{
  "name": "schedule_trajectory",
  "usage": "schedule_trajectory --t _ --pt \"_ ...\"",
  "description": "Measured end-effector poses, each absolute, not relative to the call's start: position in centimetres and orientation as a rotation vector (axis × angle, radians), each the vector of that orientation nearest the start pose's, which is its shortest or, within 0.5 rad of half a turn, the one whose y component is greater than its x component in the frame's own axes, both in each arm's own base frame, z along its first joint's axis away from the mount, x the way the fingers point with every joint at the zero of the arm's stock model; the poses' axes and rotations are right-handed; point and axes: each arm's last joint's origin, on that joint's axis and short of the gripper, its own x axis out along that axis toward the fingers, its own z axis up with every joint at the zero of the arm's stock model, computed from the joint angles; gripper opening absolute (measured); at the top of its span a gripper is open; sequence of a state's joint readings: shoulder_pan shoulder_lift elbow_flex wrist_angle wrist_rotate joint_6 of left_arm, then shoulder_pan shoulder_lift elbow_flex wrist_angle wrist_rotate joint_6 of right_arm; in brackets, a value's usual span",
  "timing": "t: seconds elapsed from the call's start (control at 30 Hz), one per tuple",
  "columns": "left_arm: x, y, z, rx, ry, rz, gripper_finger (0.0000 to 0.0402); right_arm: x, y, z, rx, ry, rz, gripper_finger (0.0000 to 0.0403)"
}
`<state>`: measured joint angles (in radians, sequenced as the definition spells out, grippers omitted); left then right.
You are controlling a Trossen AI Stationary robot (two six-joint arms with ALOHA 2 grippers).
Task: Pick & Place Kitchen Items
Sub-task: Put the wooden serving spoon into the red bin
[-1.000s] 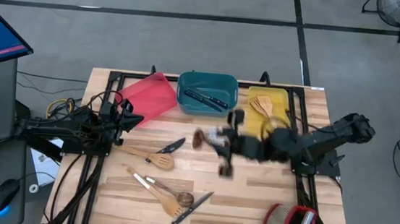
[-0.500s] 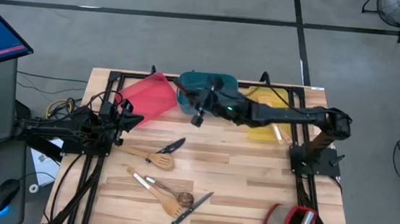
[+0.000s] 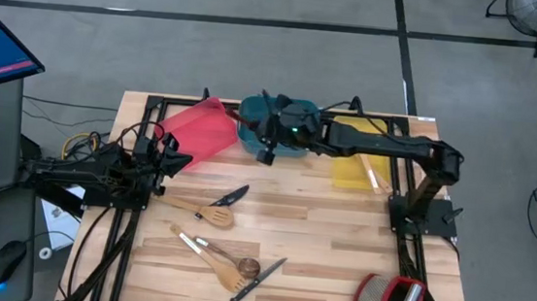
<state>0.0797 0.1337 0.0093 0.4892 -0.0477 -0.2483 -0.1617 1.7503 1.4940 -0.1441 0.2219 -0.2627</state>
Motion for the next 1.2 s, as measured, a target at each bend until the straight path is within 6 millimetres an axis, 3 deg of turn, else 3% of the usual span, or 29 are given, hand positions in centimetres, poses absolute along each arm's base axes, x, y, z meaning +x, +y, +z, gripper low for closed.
schedule_trajectory --t 0.13,0.43,0.87,1.2 --pt "9.9 0.9 20.2 -0.239 -0.379 0.08 0.0003 39.5 -5.0 35.3 -0.297 0.28 -0.205 0.0056" --pt "9.9 0.9 20.3 -0.239 -0.38 0.08 0.0003 37.8 -1.0 39.4 -0.338 0.056 -0.039 0.0056" --pt "9.9 0.9 20.3 -0.239 -0.383 0.079 0.0003 36.8 3.2 40.2 -0.344 0.026 0.071 0.0056" --pt "9.7 0.9 20.7 -0.237 -0.431 0.073 0.0003 36.6 4.5 39.8 -0.345 0.066 0.112 0.0056"
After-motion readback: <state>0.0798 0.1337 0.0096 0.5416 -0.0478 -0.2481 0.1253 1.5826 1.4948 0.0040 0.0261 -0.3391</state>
